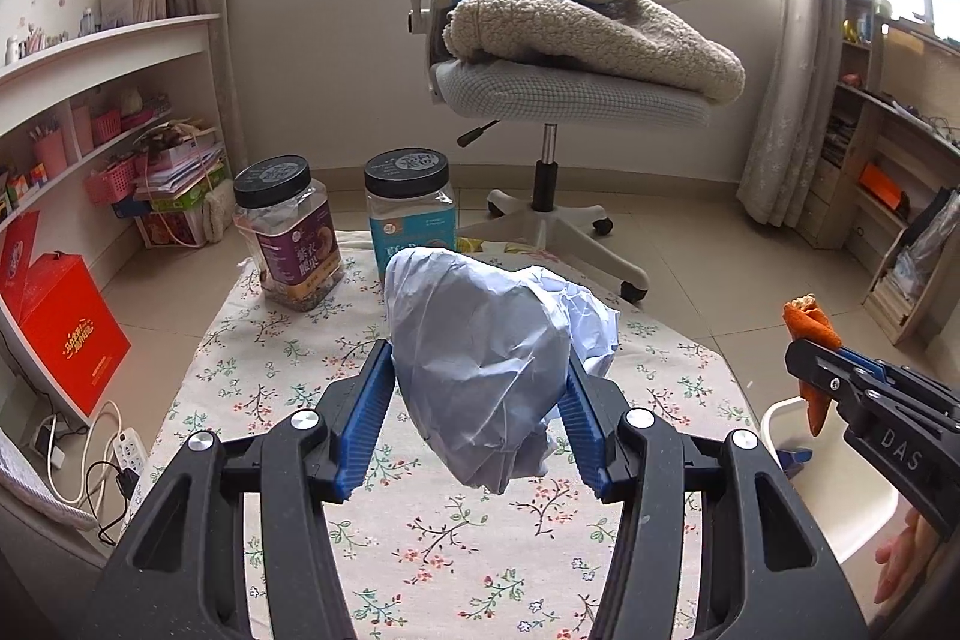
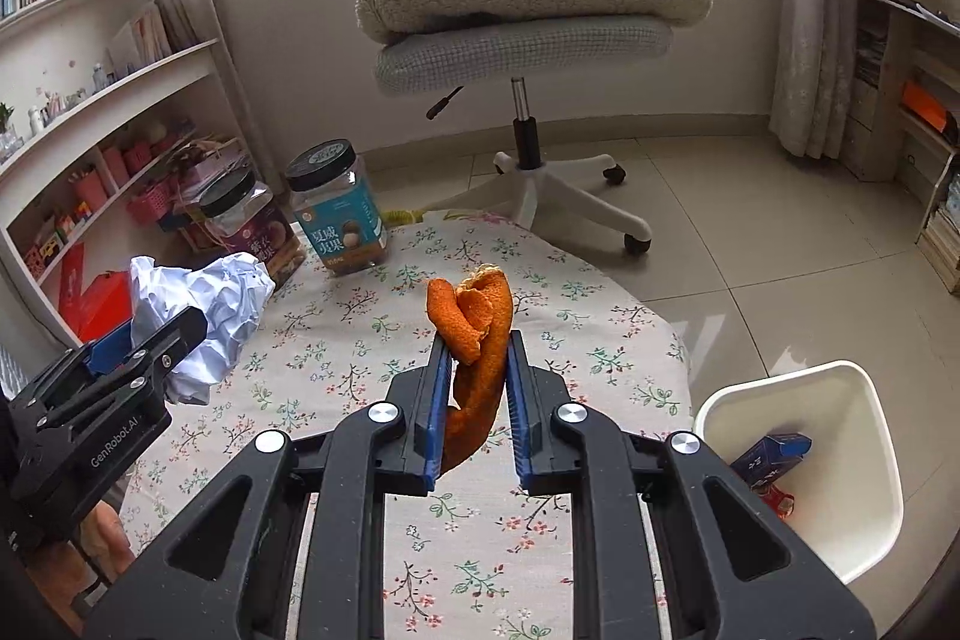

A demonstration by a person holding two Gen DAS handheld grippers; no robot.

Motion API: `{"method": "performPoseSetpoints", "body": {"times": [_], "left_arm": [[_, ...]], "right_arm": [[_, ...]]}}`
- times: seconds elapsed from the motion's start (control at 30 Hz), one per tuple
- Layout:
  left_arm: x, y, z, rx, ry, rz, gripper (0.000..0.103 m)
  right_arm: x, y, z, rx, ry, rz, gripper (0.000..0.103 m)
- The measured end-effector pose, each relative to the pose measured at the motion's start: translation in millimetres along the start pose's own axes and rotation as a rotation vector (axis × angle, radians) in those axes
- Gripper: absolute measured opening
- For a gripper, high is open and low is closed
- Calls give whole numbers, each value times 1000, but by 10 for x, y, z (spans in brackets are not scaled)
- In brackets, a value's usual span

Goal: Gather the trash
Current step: 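Lift the white paper and orange peel and carry them toward the bin, then drop the orange peel with right tool while left tool drops the white paper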

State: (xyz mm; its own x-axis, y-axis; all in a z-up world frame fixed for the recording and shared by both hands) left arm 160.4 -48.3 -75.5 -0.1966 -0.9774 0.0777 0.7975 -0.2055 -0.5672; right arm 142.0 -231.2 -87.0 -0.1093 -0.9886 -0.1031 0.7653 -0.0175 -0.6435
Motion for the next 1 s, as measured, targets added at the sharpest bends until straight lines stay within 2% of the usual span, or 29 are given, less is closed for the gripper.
{"method": "performPoseSetpoints", "body": {"times": [0.47,1.0], "left_arm": [[449,48,-31,-6,57,-49,53],[1004,158,-127,-32,127,-100,53]], "right_arm": [[594,-146,-30,20,60,-85,17],[1548,-272,-171,1,178,-236,19]]}}
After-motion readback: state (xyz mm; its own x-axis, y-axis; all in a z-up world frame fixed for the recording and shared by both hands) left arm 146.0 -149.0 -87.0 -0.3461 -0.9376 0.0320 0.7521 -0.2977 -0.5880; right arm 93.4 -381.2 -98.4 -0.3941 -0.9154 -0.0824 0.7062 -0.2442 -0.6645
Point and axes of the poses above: each gripper's, at about its wrist camera, not at the fingertips, and y roughly the way its jaws point, x to its right, z to its top, the point moved 7 cm from there along y, roughly the way its jaws point, and after that the axes turned 6 degrees about -z, right-handed, at the moved point
